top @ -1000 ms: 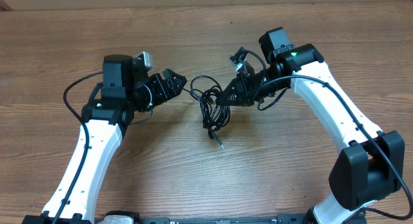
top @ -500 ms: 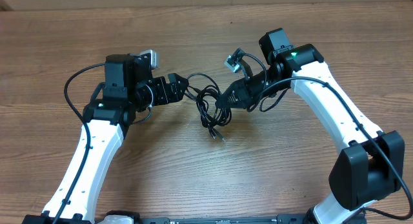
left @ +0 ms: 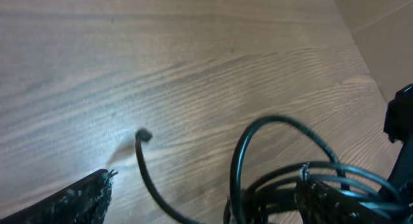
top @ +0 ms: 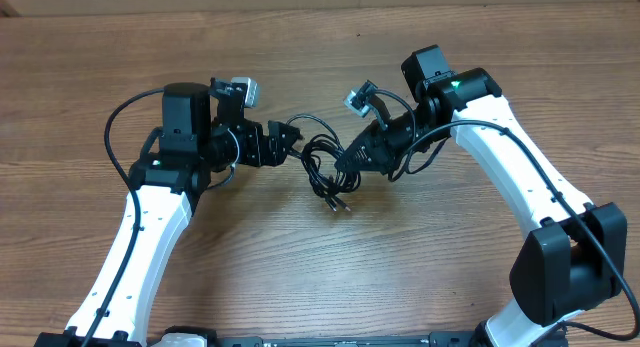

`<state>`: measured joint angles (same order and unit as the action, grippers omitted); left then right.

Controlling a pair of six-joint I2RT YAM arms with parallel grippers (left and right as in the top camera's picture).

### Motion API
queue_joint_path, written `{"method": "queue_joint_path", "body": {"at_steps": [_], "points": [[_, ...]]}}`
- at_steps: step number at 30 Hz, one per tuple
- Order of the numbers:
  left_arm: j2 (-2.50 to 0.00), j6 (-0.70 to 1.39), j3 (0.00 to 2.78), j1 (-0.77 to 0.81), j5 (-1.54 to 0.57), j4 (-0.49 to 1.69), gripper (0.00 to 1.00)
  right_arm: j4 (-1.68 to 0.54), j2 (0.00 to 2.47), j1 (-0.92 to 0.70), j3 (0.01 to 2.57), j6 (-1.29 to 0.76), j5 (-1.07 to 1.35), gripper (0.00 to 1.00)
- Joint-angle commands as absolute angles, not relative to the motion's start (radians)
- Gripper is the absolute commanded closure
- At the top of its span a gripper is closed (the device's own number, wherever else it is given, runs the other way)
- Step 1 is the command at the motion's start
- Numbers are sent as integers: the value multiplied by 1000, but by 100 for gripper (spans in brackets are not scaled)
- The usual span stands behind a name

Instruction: Untangle cables

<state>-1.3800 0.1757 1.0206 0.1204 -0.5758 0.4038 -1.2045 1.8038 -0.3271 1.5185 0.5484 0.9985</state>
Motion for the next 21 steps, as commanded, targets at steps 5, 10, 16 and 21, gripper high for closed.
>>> {"method": "queue_joint_path", "body": {"at_steps": [5, 10, 16, 21], "points": [[-1400, 142, 1035, 126, -604, 363, 8, -1221, 1778, -347, 1542, 574, 1060, 96], [-1438, 136, 1035, 145, -604, 382, 6, -1221, 1778, -353, 1542, 574, 1065, 96], [-1503, 127, 1035, 186, -566, 352, 14, -1229, 1778, -353, 1542, 574, 1086, 96], [-1544, 255, 1035, 197, -310, 291, 31, -1267, 1778, -355, 1542, 574, 1086, 96]]}}
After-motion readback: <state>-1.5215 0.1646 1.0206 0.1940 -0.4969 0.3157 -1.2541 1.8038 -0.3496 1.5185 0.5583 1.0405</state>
